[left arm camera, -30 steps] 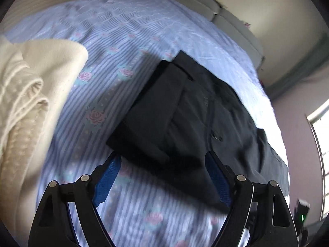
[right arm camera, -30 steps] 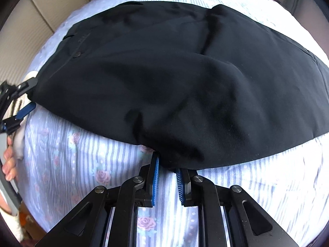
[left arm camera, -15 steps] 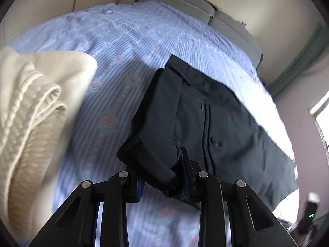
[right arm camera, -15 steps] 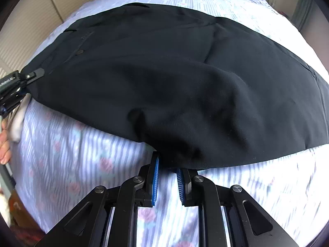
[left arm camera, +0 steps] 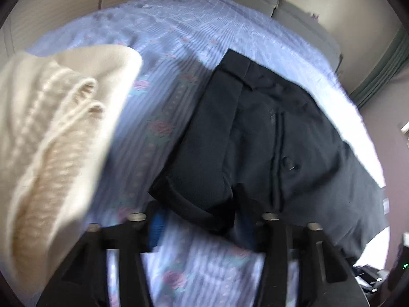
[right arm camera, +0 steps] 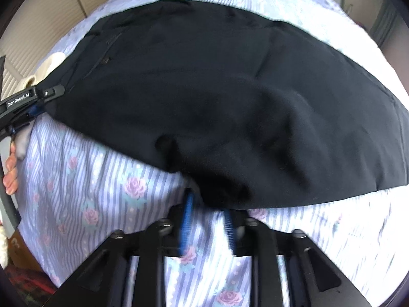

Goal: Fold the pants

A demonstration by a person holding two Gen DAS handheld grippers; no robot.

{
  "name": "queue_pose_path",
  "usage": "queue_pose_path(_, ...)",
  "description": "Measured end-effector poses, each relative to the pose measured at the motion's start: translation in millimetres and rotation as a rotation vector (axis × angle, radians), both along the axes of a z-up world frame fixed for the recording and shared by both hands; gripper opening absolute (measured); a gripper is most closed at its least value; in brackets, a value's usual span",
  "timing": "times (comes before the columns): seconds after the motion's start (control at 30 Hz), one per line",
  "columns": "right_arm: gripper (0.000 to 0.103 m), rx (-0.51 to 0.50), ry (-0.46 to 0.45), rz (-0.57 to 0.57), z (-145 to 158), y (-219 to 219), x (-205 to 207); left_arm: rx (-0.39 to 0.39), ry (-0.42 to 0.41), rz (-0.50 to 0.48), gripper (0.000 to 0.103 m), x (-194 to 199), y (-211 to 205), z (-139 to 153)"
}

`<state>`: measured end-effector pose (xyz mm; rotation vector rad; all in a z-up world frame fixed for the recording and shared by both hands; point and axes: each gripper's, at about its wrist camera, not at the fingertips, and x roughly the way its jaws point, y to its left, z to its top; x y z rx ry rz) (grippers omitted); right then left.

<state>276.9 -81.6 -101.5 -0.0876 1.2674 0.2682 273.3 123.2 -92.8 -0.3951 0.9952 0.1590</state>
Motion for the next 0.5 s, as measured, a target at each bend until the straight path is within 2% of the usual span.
queue_pose_path(0.03, 0.043, 0.011, 0.013, 0.009, 2, 1, 1, 0.037, 0.004, 0.005, 0.069, -5, -3, 6)
queue_pose_path(0.07, 0.045, 0.027, 0.023, 0.020, 5, 0, -2, 0.064, -0.005, -0.005, 0.070, -13, -6, 13)
queue_pose_path(0.23, 0.046, 0.106, -0.014, 0.070, 40, -20, -18, 0.144, -0.094, -0.152, 0.079, -47, -45, 64)
queue_pose_path(0.37, 0.049, 0.158, -0.115, 0.002, 75, -78, -21, 0.243, -0.168, -0.324, 0.080, -59, -104, 99)
queue_pose_path(0.5, 0.049, 0.086, -0.211, -0.144, 96, -171, -12, 0.286, -0.248, -0.507, 0.082, -56, -182, 117)
